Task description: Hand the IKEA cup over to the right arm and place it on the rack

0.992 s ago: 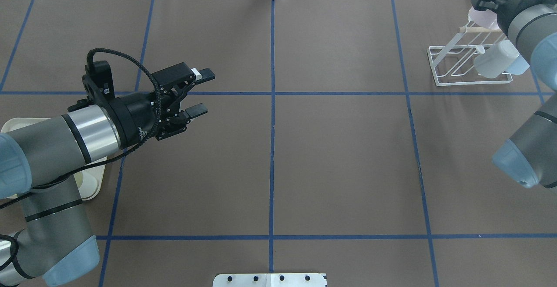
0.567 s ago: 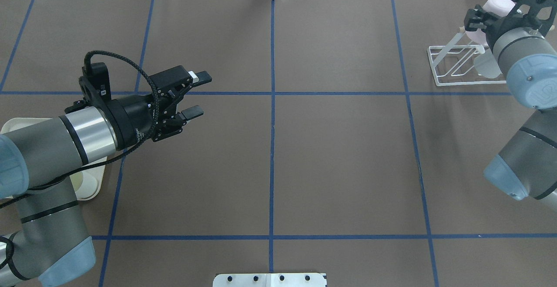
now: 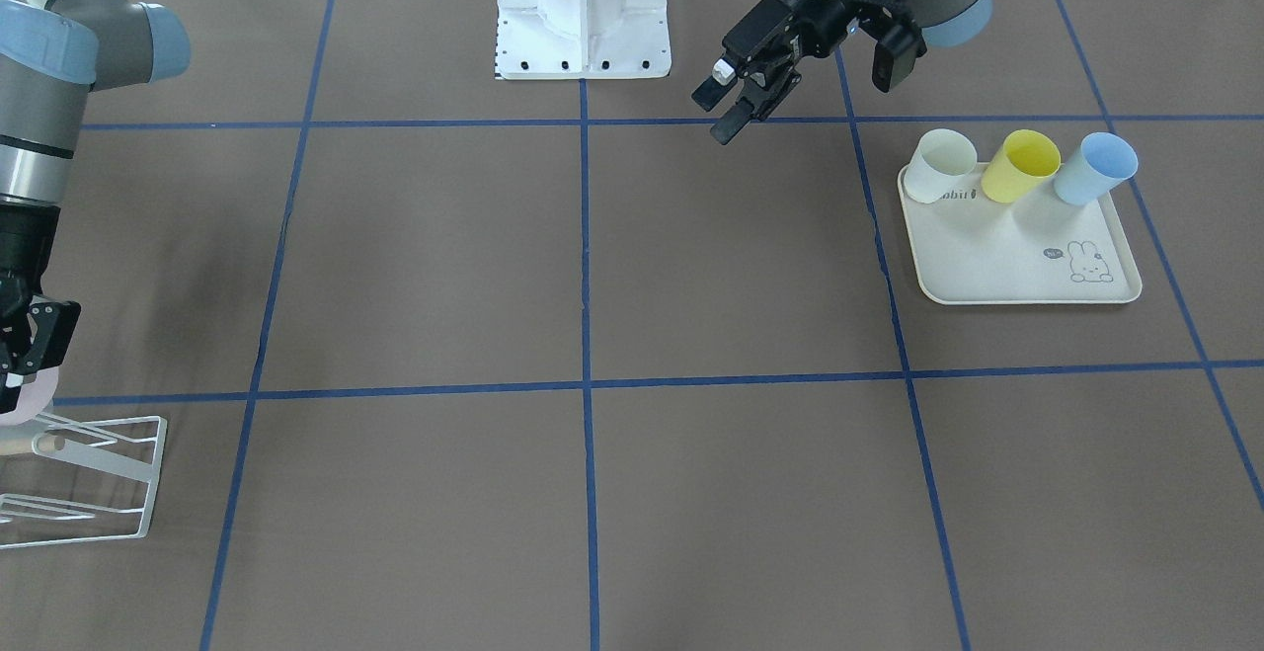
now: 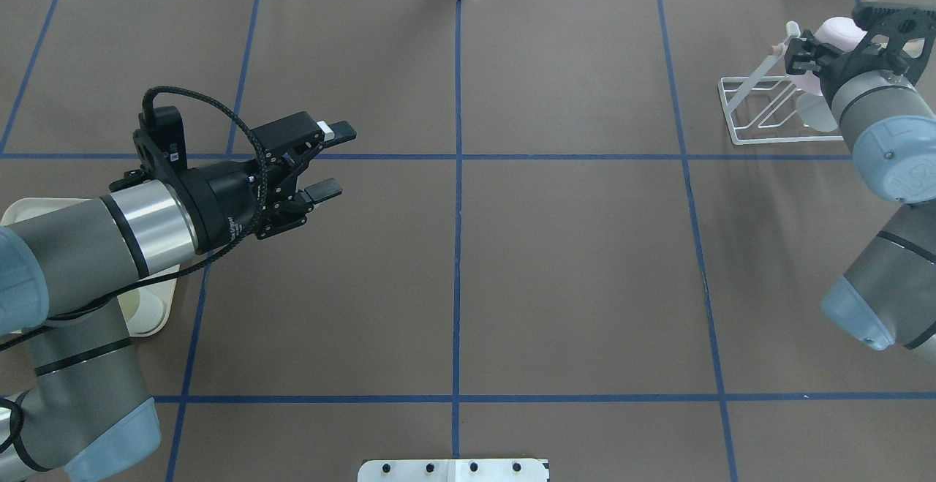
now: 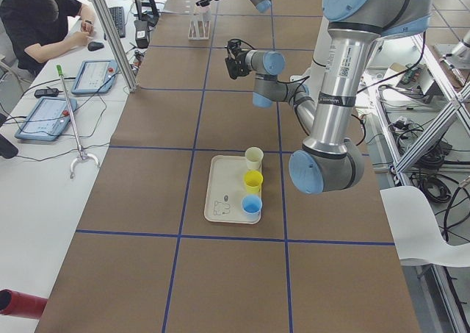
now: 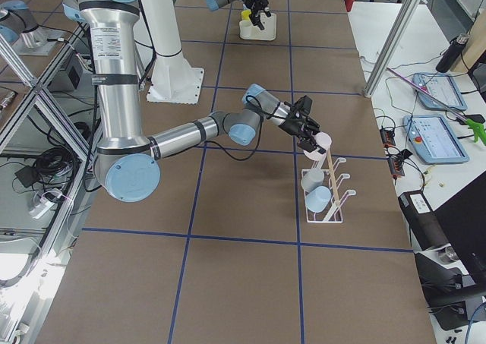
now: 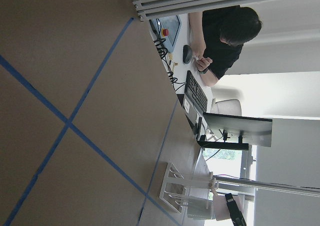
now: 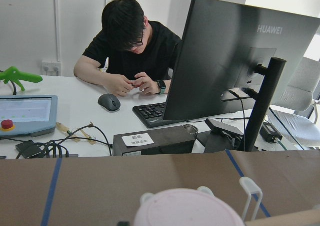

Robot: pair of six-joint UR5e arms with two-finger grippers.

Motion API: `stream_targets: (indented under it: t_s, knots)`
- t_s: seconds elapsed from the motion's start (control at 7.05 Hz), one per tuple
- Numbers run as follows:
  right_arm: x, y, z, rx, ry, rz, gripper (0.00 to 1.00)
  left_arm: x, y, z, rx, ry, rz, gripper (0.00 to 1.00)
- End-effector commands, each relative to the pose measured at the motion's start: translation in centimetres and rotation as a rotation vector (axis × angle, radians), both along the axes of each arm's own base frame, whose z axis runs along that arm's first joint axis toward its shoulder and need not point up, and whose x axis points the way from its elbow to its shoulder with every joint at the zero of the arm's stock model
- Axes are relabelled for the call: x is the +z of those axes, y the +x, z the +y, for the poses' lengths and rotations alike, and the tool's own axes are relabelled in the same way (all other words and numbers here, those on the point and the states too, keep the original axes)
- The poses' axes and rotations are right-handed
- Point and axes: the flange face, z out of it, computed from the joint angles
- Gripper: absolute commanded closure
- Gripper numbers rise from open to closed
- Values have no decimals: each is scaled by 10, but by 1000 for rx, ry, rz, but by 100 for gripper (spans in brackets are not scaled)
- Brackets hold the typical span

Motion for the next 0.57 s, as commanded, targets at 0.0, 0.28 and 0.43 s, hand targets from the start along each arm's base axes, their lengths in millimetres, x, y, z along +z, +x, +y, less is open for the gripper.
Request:
stream_targets:
  t_s: [0.0, 0.28, 0.43]
  knots:
    - [11, -10, 1, -14, -14, 14, 100, 0, 0, 0, 0, 0, -1, 0]
    - [20, -18, 2, -18, -23, 32, 100, 1, 1, 0, 0, -1, -2, 0]
    - [22, -20, 4, -22, -23, 36, 100, 1, 1, 0, 0, -1, -2, 0]
